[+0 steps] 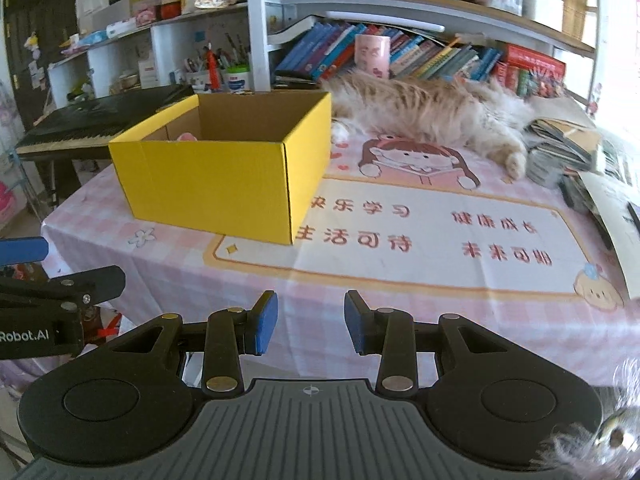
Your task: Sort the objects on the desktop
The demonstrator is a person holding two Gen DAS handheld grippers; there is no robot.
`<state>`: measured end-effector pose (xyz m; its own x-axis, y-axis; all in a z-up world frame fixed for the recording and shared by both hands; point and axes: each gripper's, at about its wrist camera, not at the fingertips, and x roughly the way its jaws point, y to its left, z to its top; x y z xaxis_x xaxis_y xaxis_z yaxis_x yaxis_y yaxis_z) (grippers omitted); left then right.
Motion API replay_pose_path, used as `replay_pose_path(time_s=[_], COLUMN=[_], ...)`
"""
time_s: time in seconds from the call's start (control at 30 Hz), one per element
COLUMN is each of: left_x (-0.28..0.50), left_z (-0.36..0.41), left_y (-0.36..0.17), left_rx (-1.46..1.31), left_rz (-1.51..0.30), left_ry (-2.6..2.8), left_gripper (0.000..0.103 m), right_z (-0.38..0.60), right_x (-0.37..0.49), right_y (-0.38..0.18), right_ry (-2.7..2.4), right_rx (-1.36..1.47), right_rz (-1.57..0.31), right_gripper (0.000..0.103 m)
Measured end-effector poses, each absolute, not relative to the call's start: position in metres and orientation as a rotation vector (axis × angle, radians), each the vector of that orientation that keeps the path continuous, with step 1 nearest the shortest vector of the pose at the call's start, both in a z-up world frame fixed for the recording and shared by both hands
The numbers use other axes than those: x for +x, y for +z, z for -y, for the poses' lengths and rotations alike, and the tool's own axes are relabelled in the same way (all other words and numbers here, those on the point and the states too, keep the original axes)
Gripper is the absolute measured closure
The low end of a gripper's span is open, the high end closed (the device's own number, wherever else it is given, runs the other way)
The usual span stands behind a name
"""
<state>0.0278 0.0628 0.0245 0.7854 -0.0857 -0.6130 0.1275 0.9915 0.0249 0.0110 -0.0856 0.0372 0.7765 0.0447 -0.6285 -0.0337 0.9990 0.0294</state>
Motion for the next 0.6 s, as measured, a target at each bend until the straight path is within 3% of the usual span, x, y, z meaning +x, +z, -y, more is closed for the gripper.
replay_pose_path(time_s=[0.6], left_x=[0.020], left_z=[-0.059], left_y=[0.012], left_rx=[0.046], left_rz=[-0.713], left_ry=[-0.127], left_gripper=[0.008], right_z=[0.084], right_x=[-0.008], right_y=[0.031], right_ry=[-0.012], right_rx=[-0.017], right_rz=[-0.705], right_gripper=[0.050])
